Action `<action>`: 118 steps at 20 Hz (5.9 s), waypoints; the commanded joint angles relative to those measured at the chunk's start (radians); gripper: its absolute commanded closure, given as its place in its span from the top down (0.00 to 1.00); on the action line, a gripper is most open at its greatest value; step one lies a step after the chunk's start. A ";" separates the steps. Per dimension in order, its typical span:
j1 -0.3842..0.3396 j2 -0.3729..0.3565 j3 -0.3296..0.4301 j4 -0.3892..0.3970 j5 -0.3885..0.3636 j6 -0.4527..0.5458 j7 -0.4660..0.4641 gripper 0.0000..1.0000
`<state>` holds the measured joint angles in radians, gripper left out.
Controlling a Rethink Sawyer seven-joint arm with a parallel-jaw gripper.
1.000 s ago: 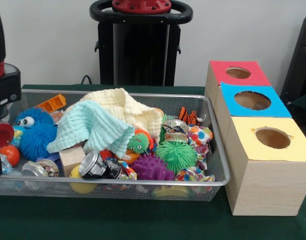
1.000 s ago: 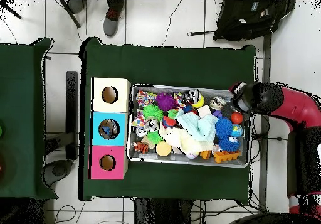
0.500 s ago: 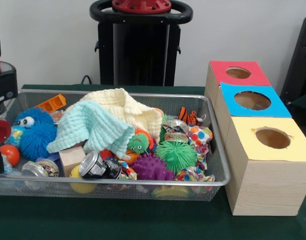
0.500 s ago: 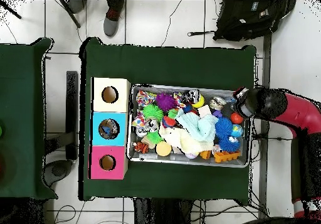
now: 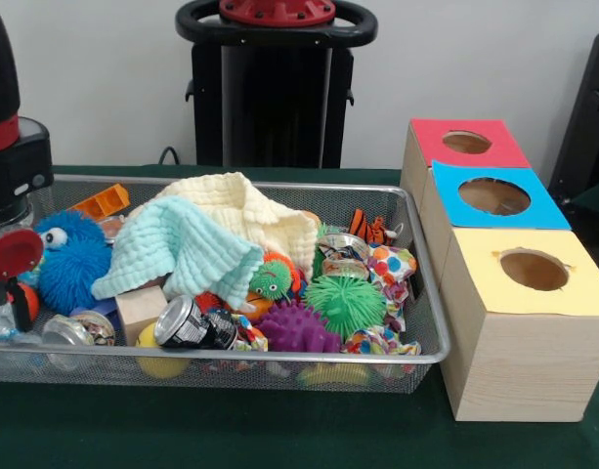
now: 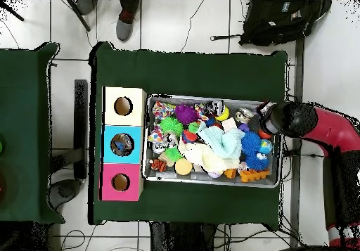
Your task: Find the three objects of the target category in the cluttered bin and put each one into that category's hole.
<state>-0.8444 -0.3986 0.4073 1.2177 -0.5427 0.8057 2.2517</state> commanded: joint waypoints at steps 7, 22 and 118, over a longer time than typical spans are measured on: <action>-0.067 0.017 0.067 0.138 -0.012 -0.118 -0.195 1.00; -0.126 0.029 0.101 0.120 -0.021 -0.089 -0.253 1.00; 0.040 -0.130 -0.080 0.249 0.027 -0.089 -0.063 1.00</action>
<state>-0.8172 -0.4955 0.2990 1.3760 -0.5351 0.7345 2.2517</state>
